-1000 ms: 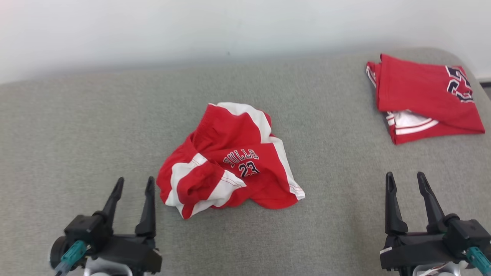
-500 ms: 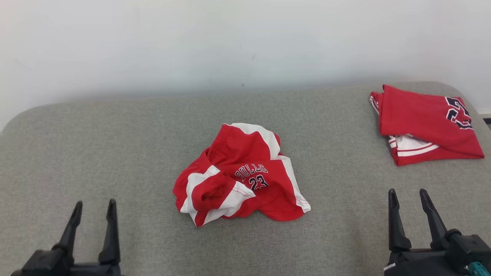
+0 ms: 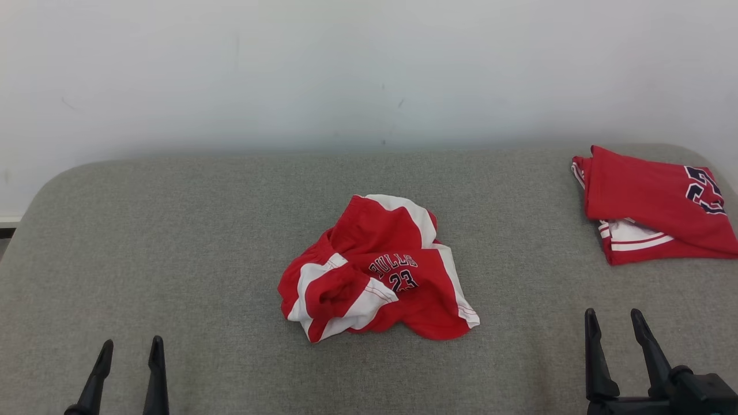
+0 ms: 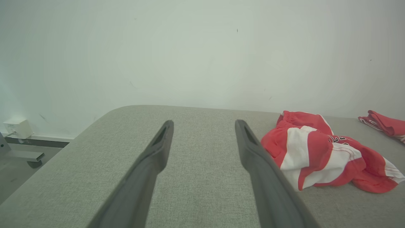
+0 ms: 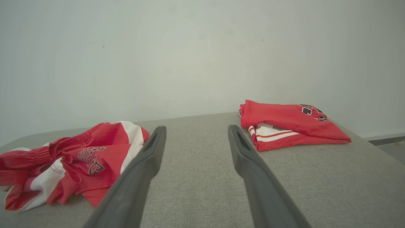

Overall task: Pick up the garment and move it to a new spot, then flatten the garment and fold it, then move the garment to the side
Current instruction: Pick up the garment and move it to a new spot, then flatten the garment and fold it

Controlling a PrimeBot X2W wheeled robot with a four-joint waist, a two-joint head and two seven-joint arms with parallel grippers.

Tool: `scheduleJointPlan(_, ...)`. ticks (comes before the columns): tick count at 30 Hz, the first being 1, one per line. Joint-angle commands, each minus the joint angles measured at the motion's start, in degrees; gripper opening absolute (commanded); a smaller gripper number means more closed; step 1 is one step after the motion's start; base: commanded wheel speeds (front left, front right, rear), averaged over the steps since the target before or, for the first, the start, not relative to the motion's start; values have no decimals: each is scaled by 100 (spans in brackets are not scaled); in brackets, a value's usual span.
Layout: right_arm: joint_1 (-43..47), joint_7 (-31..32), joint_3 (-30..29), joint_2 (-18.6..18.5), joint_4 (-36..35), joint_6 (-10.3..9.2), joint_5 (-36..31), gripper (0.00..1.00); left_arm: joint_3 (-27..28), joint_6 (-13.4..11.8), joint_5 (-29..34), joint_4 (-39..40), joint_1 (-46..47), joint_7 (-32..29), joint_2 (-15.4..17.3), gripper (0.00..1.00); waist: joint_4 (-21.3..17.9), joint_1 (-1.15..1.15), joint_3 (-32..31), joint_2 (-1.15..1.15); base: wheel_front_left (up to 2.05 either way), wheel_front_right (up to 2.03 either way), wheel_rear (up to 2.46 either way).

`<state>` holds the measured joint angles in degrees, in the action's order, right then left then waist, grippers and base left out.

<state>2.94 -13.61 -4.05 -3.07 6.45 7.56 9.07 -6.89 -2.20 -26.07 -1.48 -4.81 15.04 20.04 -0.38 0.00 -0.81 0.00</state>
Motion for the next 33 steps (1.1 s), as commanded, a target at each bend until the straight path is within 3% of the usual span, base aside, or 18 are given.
scheduleJointPlan(1, 75, 4, 2, -15, 7, -16, 15, 100, 38, 16, 73, -9, -74, 18, -35, 100, 24, 0, -19, 0, 0, 0, 0)
scheduleJointPlan(11, 197, 22, 92, -1, 99, -16, 52, 100, 204, 285, 353, -285, -150, 18, -407, 100, 140, 0, -100, 0, 0, 0, 0)
scheduleJointPlan(33, 168, 11, 231, -9, 179, -16, 114, 100, 540, 614, 747, -562, -91, 18, -743, 100, 162, 0, -127, 0, 0, 0, 0)
